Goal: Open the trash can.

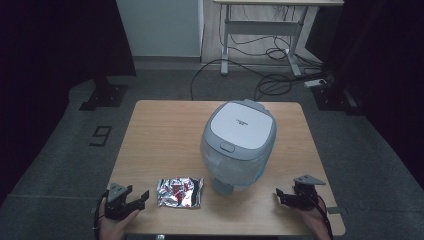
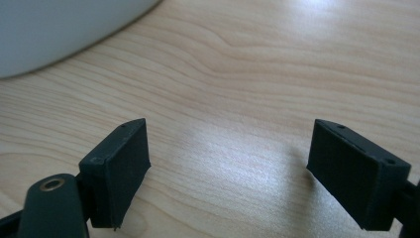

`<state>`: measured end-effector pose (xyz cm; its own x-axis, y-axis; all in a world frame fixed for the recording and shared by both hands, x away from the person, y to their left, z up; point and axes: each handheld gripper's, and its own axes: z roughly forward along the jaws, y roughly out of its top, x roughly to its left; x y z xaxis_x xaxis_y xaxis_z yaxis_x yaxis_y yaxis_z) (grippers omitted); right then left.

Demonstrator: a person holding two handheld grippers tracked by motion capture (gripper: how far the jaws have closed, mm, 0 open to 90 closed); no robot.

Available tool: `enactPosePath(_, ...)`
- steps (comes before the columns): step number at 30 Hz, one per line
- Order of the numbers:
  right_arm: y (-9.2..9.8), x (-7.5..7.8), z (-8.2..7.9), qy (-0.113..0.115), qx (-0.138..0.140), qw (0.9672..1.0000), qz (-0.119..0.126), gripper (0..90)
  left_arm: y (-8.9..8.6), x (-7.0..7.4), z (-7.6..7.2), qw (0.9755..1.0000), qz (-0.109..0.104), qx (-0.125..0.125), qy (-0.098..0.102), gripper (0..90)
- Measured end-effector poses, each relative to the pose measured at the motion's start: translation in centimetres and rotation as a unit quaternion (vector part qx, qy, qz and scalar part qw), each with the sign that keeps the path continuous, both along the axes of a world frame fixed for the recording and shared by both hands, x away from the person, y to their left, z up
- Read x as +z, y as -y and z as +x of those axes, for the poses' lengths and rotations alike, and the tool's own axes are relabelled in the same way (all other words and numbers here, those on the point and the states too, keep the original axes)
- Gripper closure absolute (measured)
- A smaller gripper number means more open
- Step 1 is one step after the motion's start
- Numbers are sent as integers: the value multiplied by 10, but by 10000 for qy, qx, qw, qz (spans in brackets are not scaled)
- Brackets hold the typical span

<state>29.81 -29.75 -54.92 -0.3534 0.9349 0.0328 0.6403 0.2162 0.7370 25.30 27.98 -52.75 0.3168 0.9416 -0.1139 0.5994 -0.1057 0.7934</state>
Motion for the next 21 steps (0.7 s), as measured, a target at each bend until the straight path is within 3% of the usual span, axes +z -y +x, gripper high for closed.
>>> enactPosePath(7,4,11,-5,266,161,9994,182,177,3,-1,2,10000,27,-60,-35,291)
enactPosePath(14,8,31,-9,482,307,9977,370,258,4,-2,3,9999,8,-134,-6,289)
enactPosePath(21,5,44,-15,729,667,9943,411,458,5,-5,5,9998,-74,-136,-80,292)
